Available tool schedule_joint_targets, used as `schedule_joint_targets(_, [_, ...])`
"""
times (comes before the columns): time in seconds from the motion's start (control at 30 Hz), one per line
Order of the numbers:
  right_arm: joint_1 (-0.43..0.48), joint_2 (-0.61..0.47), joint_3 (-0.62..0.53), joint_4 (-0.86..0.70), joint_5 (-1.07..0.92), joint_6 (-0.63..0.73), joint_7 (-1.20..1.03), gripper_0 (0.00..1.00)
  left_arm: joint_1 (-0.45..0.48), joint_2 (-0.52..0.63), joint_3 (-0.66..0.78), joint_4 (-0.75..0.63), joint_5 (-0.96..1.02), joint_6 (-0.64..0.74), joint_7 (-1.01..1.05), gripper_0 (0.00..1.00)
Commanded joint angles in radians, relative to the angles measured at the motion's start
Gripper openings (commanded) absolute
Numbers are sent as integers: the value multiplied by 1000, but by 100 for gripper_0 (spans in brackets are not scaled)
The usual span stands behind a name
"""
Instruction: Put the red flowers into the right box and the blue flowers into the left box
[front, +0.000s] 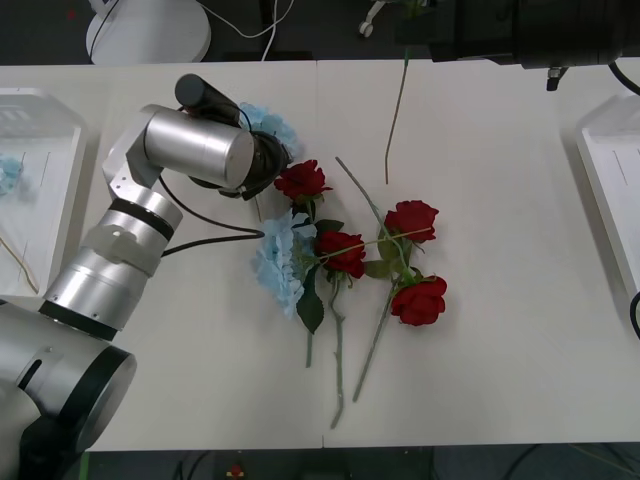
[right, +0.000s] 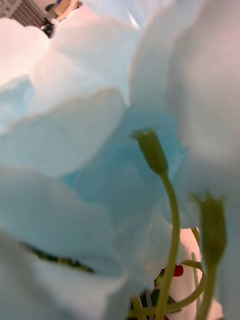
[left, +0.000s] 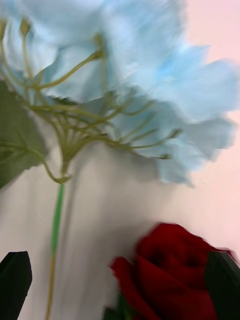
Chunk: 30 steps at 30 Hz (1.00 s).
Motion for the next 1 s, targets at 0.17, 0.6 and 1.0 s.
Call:
schedule_joint_targets(0.17, [-81,130,-3,3,-18,-47,124,0,178,153,181,-484,239,244,-221,100])
schedule_joint_targets(0.6, [-130,316,-3,81,-43,-66,270,0,560,205,572,-762,960,227,-761,100])
schedule_joint_targets(1.0, [-145,362,65,80,-109,-70,275,0,689,193,312,-843,1169,-172,-1274,100])
